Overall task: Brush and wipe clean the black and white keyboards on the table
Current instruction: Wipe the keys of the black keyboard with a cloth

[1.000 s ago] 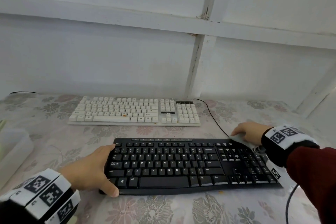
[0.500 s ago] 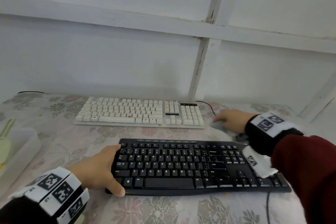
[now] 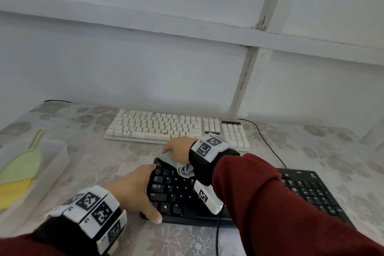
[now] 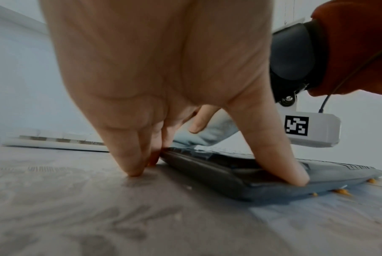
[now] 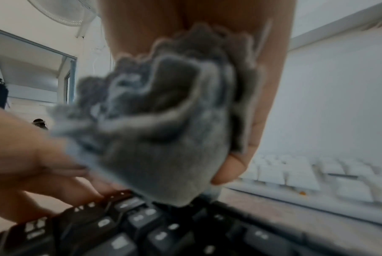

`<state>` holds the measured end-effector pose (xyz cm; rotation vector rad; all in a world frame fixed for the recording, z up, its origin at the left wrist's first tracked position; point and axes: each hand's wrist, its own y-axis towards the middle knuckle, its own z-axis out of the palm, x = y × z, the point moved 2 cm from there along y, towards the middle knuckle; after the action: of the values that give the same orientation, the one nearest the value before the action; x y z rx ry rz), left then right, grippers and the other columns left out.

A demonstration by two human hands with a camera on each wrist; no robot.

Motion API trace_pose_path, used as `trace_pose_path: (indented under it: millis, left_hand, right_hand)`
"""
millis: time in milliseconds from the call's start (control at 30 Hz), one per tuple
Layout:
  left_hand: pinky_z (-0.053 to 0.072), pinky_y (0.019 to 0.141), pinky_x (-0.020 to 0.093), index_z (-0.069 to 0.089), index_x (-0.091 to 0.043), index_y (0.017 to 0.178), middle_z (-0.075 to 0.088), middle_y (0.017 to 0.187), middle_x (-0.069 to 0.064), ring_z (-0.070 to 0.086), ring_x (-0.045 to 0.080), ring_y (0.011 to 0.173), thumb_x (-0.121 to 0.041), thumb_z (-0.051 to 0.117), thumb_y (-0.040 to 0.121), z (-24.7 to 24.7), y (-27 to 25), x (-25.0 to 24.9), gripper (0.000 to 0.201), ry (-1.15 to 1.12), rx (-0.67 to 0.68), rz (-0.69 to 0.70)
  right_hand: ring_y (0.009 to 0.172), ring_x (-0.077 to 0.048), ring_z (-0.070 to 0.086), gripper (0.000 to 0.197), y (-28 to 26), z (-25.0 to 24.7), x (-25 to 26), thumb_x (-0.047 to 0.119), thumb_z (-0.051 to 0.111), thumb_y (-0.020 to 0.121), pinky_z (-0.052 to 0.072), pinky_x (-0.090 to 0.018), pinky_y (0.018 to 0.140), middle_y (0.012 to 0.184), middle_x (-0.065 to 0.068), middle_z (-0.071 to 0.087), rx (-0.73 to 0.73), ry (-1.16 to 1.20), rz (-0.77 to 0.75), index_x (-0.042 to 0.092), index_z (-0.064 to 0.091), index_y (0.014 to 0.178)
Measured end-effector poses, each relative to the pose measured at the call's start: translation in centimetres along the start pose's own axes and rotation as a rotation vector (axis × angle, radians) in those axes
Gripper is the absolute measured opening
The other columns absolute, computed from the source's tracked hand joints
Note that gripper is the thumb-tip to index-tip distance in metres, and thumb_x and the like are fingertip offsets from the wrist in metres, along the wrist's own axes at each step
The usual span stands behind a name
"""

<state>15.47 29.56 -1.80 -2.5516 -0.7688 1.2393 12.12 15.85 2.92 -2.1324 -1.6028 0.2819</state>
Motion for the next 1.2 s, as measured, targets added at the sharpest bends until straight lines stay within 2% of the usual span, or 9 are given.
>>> trace_pose_path:
  millis: [167,300,467,600,733,900,1000,1067,1200]
  left_hand:
    - [0.038,0.106,0.036,0.024,-0.028,0.139,0.040,0.131,-0.015,0.043,0.009,0.121,-0.050,0.087,0.020,-0.1,0.0,0.6,0.136,0.089,0.007,-0.053]
    - [0.036,0.108,0.034,0.020,-0.025,0.141,0.037,0.133,-0.013,0.042,0.011,0.122,-0.034,0.089,0.046,0.1,0.1,0.3,0.118,0.080,-0.019,-0.073]
    - [0.035,0.107,0.031,0.021,-0.026,0.139,0.036,0.128,-0.014,0.041,0.009,0.119,-0.034,0.092,0.038,0.1,0.1,0.2,0.124,0.065,0.004,-0.062]
    - [0.034,0.107,0.029,0.021,-0.027,0.138,0.033,0.127,-0.013,0.039,0.009,0.119,-0.027,0.089,0.051,0.1,0.2,0.4,0.110,0.055,-0.004,-0.042]
    - [0.033,0.108,0.029,0.023,-0.029,0.136,0.035,0.126,-0.016,0.039,0.009,0.121,-0.031,0.092,0.035,0.1,0.3,0.5,0.123,0.022,0.013,-0.034]
    - [0.035,0.106,0.026,0.020,-0.039,0.122,0.035,0.122,-0.020,0.040,0.007,0.119,-0.052,0.083,0.008,0.0,0.2,0.3,0.130,0.038,0.028,-0.003]
    - [0.035,0.104,0.024,0.020,-0.038,0.123,0.036,0.123,-0.019,0.040,0.006,0.119,-0.042,0.089,0.016,0.1,0.2,0.4,0.127,0.041,0.022,-0.010]
    - [0.035,0.103,0.023,0.019,-0.038,0.120,0.036,0.123,-0.019,0.040,0.007,0.119,-0.032,0.093,0.033,0.2,0.3,0.4,0.114,0.026,0.013,-0.015]
    - [0.034,0.103,0.024,0.018,-0.039,0.118,0.034,0.116,-0.024,0.040,0.007,0.118,-0.023,0.089,0.050,0.2,0.5,0.6,0.099,0.006,-0.002,-0.017]
  right_hand:
    - [0.121,-0.025,0.052,0.040,-2.2,0.1,-3.0,0.010,0.038,0.095,0.040,-0.032,0.101,0.134,-0.009,0.055,-0.014,0.094,0.079,0.011,0.055,0.132]
    - [0.120,-0.022,0.052,0.042,-4.6,0.7,-5.8,0.014,0.036,0.095,0.038,-0.031,0.103,0.134,-0.005,0.055,-0.011,0.107,0.125,0.015,0.054,0.132]
    - [0.127,-0.019,0.046,0.044,-7.4,1.1,-10.4,0.009,0.035,0.096,0.034,-0.030,0.104,0.141,-0.002,0.048,0.027,0.131,0.230,0.020,0.050,0.135]
    - [0.127,-0.018,0.044,0.053,-9.6,1.6,-14.0,0.001,0.030,0.093,0.033,-0.028,0.103,0.143,0.001,0.044,0.060,0.136,0.300,0.025,0.049,0.136]
    - [0.128,-0.017,0.044,0.054,-11.6,2.2,-17.5,-0.001,0.030,0.093,0.033,-0.028,0.103,0.144,0.002,0.044,0.068,0.091,0.379,0.027,0.050,0.135]
    - [0.134,-0.014,0.037,0.057,-14.5,3.3,-21.9,-0.006,0.030,0.093,0.028,-0.026,0.108,0.147,0.006,0.038,0.035,0.051,0.456,0.030,0.049,0.134]
    - [0.132,-0.012,0.039,0.060,-14.9,4.4,-24.2,-0.005,0.033,0.092,0.027,-0.027,0.110,0.137,0.011,0.044,-0.016,0.166,0.417,0.049,0.055,0.105]
    - [0.126,-0.011,0.043,0.059,-15.2,4.8,-25.4,-0.002,0.036,0.092,0.029,-0.030,0.111,0.127,0.014,0.047,-0.081,0.253,0.416,0.055,0.051,0.090]
    - [0.122,-0.013,0.046,0.052,-16.5,5.4,-27.6,-0.004,0.038,0.091,0.028,-0.028,0.109,0.126,0.006,0.052,-0.185,0.329,0.498,0.044,0.057,0.094]
